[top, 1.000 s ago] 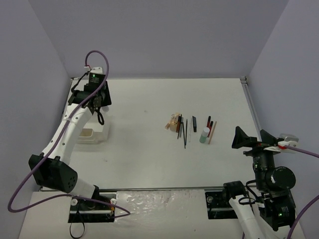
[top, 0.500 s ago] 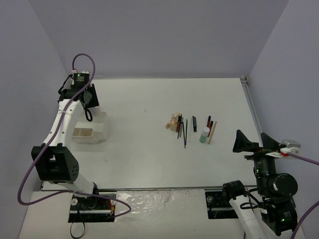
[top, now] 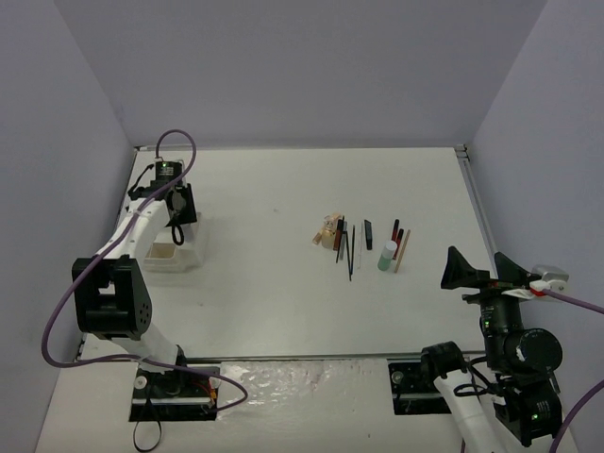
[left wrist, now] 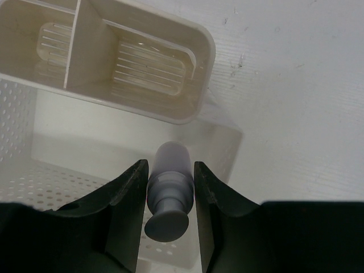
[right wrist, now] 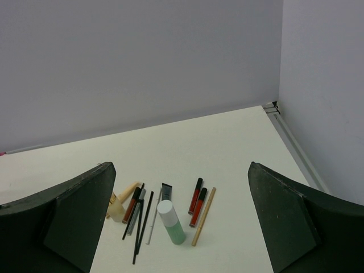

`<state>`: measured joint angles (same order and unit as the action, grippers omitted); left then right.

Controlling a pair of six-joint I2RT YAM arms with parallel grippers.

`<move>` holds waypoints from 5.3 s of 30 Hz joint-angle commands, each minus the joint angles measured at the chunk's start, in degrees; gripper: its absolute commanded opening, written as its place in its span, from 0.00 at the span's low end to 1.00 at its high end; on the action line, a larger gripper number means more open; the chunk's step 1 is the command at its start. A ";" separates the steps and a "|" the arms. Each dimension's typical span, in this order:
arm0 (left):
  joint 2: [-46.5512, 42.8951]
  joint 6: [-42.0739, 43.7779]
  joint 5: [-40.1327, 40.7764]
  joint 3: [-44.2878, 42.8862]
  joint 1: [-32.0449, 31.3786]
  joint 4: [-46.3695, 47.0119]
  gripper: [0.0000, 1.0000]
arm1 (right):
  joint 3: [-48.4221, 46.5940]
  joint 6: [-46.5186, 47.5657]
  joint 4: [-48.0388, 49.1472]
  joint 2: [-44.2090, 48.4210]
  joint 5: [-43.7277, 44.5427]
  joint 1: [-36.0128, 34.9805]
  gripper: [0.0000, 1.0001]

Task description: Organize the makeup

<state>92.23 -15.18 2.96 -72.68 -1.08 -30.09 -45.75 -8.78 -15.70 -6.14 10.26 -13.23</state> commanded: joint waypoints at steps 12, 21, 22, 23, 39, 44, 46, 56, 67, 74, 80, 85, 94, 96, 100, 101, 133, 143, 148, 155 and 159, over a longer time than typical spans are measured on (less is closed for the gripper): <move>-0.01 0.66 -0.10 4.70 0.82 13.30 0.01 | 0.57 0.44 3.58 0.18 1.08 -0.48 1.00; 0.05 0.59 0.45 4.75 0.82 12.21 0.45 | 0.67 0.43 3.58 0.07 1.43 -0.48 1.00; 0.02 0.55 0.55 4.70 0.82 12.07 0.47 | 0.62 0.43 3.58 0.03 1.43 -0.48 1.00; -0.03 0.49 0.62 4.63 0.82 11.94 0.50 | 0.57 0.43 3.58 -0.01 1.43 -0.48 1.00; -6.74 -3.42 -0.33 -5.10 0.82 1.79 0.78 | -0.22 0.13 3.66 -1.39 0.55 -0.48 1.00; -9.88 -5.92 -2.02 -9.46 -0.56 -2.33 0.80 | -0.63 0.25 3.63 -1.97 0.52 -0.54 1.00; -10.98 -6.38 -2.60 -10.15 -2.59 -2.67 0.80 | -0.75 0.34 3.66 -2.24 0.46 -0.48 1.00; -5.53 -7.53 -2.81 -16.20 -29.54 4.94 0.92 | -2.05 0.30 3.58 -4.60 -0.76 -0.48 1.00; 14.35 0.02 1.92 -32.96 -44.10 2.19 0.97 | -2.41 -0.28 3.41 -6.15 -2.24 -0.48 1.00; 24.21 -0.79 2.57 -39.23 -44.88 -0.57 0.97 | -2.50 -0.37 2.80 -6.26 -2.44 -0.48 1.00; 27.91 -2.31 3.54 -40.79 -44.97 -2.70 0.96 | -2.33 -0.28 2.52 -6.17 -2.09 -0.48 1.00; 30.28 -3.59 3.28 -41.77 -44.97 -3.31 0.89 | -2.24 -0.35 2.35 -6.26 -2.26 -0.48 1.00; 31.35 -4.91 2.87 -42.02 -44.97 -4.19 0.70 | -2.15 0.16 2.08 -5.96 -1.77 -0.48 1.00; 31.38 -5.09 2.84 -41.93 -45.00 -4.36 0.65 | -2.12 0.19 2.08 -5.99 -1.80 -0.48 1.00; 31.61 -5.12 3.01 -42.19 -45.41 -4.62 0.58 | -2.15 0.34 1.99 -5.90 -1.74 -0.48 1.00; 31.70 -5.12 3.01 -42.28 -45.41 -4.71 0.56 | -2.15 0.34 1.99 -5.99 -1.82 -0.48 1.00; -7.26 -3.79 8.65 -22.35 -23.58 -11.39 0.00 | -2.55 -0.80 1.86 -4.15 -3.17 -0.48 1.00; -12.49 0.34 0.57 -12.54 0.99 -5.75 0.00 | -1.53 -0.71 1.91 -2.99 -3.84 -0.48 1.00; -10.46 0.87 0.59 -10.21 6.33 -2.30 0.00 | -1.17 -0.49 1.82 -1.78 -3.85 -0.57 1.00; -8.43 1.47 1.52 -5.29 6.53 2.54 0.00 | -0.57 -0.12 1.82 -0.76 -3.49 -0.57 1.00; -7.14 1.64 1.52 -3.41 6.53 3.33 0.00 | -0.35 -0.06 1.84 -0.52 -3.30 -0.68 1.00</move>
<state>84.99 -14.74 4.27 -75.85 5.37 -32.92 -46.37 -9.08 -17.59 -6.53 7.07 -13.23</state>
